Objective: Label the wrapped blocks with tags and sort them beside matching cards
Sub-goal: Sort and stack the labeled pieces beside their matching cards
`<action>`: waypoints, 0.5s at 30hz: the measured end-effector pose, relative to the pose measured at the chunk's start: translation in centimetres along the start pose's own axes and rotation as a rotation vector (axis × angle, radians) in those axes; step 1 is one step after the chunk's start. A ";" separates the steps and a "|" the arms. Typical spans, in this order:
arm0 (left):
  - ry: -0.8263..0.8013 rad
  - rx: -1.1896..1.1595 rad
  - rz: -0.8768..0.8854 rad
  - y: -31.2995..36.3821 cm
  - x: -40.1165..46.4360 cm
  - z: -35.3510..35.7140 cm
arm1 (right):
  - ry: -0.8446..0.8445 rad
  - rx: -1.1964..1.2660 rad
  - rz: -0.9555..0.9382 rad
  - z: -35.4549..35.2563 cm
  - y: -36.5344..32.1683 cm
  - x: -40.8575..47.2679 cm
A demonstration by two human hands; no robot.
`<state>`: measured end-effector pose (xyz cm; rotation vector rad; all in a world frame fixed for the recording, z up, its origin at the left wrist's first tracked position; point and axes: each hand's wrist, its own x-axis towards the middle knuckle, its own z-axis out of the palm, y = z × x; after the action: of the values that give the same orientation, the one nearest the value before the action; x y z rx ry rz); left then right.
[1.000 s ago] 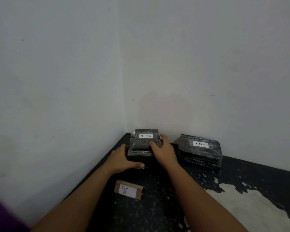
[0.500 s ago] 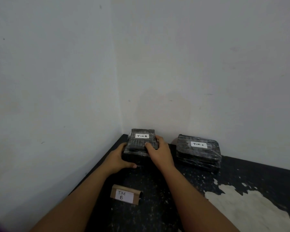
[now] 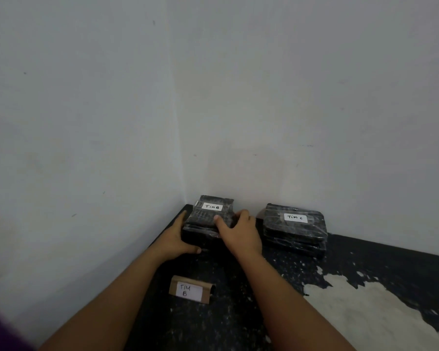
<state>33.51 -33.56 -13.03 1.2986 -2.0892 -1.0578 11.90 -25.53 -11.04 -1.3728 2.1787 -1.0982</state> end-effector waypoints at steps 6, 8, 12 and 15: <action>0.100 0.080 0.065 5.9 -3.9 0.0 | 0.091 -0.115 -0.123 -4.2 0.1 -2.0; 0.183 0.148 0.069 7.9 -5.0 0.3 | 0.116 -0.160 -0.162 -5.9 0.3 -2.9; 0.268 0.197 0.152 11.8 -7.5 1.7 | 0.169 -0.205 -0.194 -9.9 1.2 -5.3; 0.269 0.201 0.219 14.0 -8.3 3.7 | 0.203 -0.244 -0.217 -12.9 2.1 -7.1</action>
<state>27.01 -21.20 -3.97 1.1932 -2.1088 -0.5594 5.83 -13.33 -5.10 -1.7040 2.4182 -1.1184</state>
